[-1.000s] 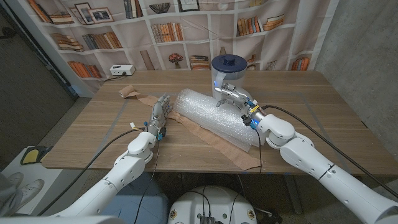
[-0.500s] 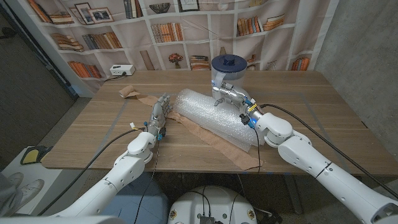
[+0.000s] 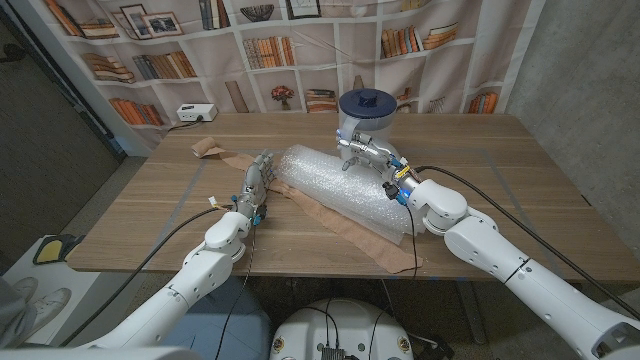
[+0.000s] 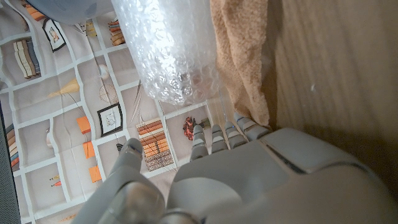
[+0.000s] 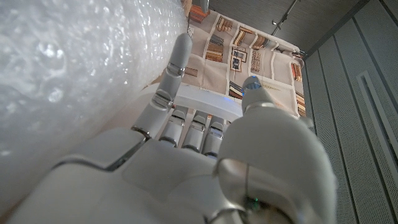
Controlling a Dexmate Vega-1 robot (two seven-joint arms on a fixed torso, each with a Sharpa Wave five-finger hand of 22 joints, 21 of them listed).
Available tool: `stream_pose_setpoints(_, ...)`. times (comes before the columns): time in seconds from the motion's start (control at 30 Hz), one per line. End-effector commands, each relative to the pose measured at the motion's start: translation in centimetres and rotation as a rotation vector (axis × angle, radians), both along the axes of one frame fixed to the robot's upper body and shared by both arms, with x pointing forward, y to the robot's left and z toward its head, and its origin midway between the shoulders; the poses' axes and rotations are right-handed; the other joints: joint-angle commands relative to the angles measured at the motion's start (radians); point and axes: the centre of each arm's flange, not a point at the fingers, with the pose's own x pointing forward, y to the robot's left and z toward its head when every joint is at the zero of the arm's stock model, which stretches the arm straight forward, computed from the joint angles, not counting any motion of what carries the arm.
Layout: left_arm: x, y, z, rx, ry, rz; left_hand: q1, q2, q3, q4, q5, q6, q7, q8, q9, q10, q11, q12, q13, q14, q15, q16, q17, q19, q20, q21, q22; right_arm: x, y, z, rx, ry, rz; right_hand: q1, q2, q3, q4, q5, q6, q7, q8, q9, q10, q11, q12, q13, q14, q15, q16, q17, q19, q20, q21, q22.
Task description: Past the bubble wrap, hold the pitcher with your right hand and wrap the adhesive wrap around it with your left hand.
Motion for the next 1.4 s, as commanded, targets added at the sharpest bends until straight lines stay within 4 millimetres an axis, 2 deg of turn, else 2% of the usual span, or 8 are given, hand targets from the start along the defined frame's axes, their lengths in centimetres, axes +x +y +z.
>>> stream_pose_setpoints(0.03, 0.0, -0.1, -0.2, -0.005, 0.001, -0.001, 0.001, 0.011, -0.003, 0.001, 0.003, 0.009, 0.0, 0.002, 0.003, 0.004, -0.001, 0.003, 0.005, -0.006, 0.006, 0.004, 0.002, 0.002, 0.005, -0.002, 0.005, -0.2, -0.1, -0.2, 0.028, 0.027, -0.03, 0.002, 0.013, -0.003, 0.005, -0.001, 0.053, 0.002, 0.027, 0.017, 0.049, -0.003, 0.033, 0.022, 0.04, -0.125, 0.028, 0.018, -0.001, -0.003, 0.018, -0.01)
stream_pose_setpoints(0.23, 0.0, -0.1, -0.3, -0.007, 0.004, 0.001, 0.001, 0.011, -0.003, 0.001, 0.003, 0.009, 0.0, 0.002, 0.003, 0.005, -0.001, 0.003, 0.005, -0.005, 0.005, 0.005, 0.002, 0.001, 0.005, -0.002, 0.005, -0.2, -0.2, -0.4, 0.034, 0.036, -0.03, 0.012, 0.017, -0.008, 0.002, -0.002, 0.089, -0.007, 0.053, 0.039, 0.117, -0.002, 0.08, 0.049, 0.074, -0.136, 0.055, 0.045, -0.001, -0.01, 0.041, -0.026)
stream_pose_setpoints(0.43, 0.0, -0.2, -0.3, -0.006, 0.006, -0.001, 0.001, 0.012, -0.003, 0.001, 0.003, 0.009, 0.001, 0.002, 0.003, 0.005, 0.0, 0.003, 0.005, -0.006, 0.005, 0.004, 0.002, 0.0, 0.006, -0.002, 0.005, 0.0, -0.2, -0.5, 0.047, 0.054, -0.031, 0.028, 0.052, 0.0, 0.006, -0.002, 0.124, -0.022, 0.09, 0.074, 0.17, -0.036, 0.136, 0.091, 0.165, -0.156, 0.114, 0.095, -0.015, -0.022, 0.068, -0.041)
stream_pose_setpoints(0.57, 0.1, -0.2, -0.3, -0.005, 0.005, 0.0, 0.001, 0.012, -0.003, 0.001, 0.003, 0.01, 0.0, 0.002, 0.003, 0.004, -0.001, 0.003, 0.005, -0.006, 0.005, 0.004, 0.002, 0.0, 0.005, -0.002, 0.005, 0.0, -0.4, -0.4, 0.055, 0.058, -0.032, 0.024, 0.08, 0.008, 0.018, -0.004, 0.123, -0.037, 0.107, 0.098, 0.184, -0.045, 0.168, 0.122, 0.205, -0.159, 0.139, 0.127, -0.031, -0.028, 0.082, -0.048)
stream_pose_setpoints(0.8, 0.1, -0.5, -0.3, -0.005, 0.003, -0.004, 0.001, 0.012, -0.004, 0.002, 0.003, 0.012, 0.001, 0.003, 0.003, 0.005, -0.001, 0.003, 0.005, -0.006, 0.006, 0.004, 0.002, 0.0, 0.006, -0.002, 0.005, -0.1, -0.8, 0.1, 0.086, 0.048, -0.049, 0.036, 0.077, 0.016, 0.01, -0.008, 0.122, -0.039, 0.153, 0.158, 0.181, -0.071, 0.25, 0.223, 0.278, -0.169, 0.177, 0.193, -0.057, -0.04, 0.12, -0.064)
stream_pose_setpoints(1.1, 0.1, -0.7, -0.3, -0.001, 0.004, -0.009, 0.0, 0.012, -0.004, 0.002, 0.003, 0.015, 0.005, 0.004, 0.003, 0.004, 0.001, 0.003, 0.005, -0.006, 0.006, 0.005, 0.002, -0.001, 0.006, -0.002, 0.005, -0.2, -1.3, 0.7, 0.122, 0.029, -0.068, 0.116, 0.075, 0.038, -0.013, -0.004, 0.11, -0.048, 0.223, 0.243, 0.148, -0.08, 0.367, 0.383, 0.399, -0.175, 0.256, 0.321, -0.102, -0.042, 0.188, -0.079)
stream_pose_setpoints(1.17, 0.0, -0.7, -0.3, 0.0, 0.005, -0.007, 0.0, 0.012, -0.004, 0.002, 0.003, 0.014, 0.004, 0.003, 0.003, 0.004, 0.0, 0.003, 0.005, -0.005, 0.005, 0.005, 0.002, -0.001, 0.006, -0.002, 0.005, -0.3, -1.4, 0.8, 0.125, 0.029, -0.074, 0.16, 0.079, 0.048, -0.016, -0.001, 0.125, -0.054, 0.253, 0.278, 0.147, -0.087, 0.421, 0.45, 0.458, -0.18, 0.319, 0.409, -0.121, -0.051, 0.228, -0.085)
stream_pose_setpoints(1.4, 0.0, -0.7, -0.3, 0.0, 0.004, -0.006, 0.0, 0.011, -0.005, 0.002, 0.003, 0.015, 0.003, 0.004, 0.003, 0.003, 0.0, 0.003, 0.005, -0.006, 0.005, 0.005, 0.002, -0.001, 0.006, -0.002, 0.005, -0.2, -2.0, 1.3, 0.12, 0.001, -0.083, 0.216, 0.099, 0.083, -0.005, 0.005, 0.11, -0.062, 0.267, 0.315, 0.162, -0.111, 0.493, 0.537, 0.453, -0.183, 0.328, 0.485, -0.153, -0.063, 0.279, -0.093)
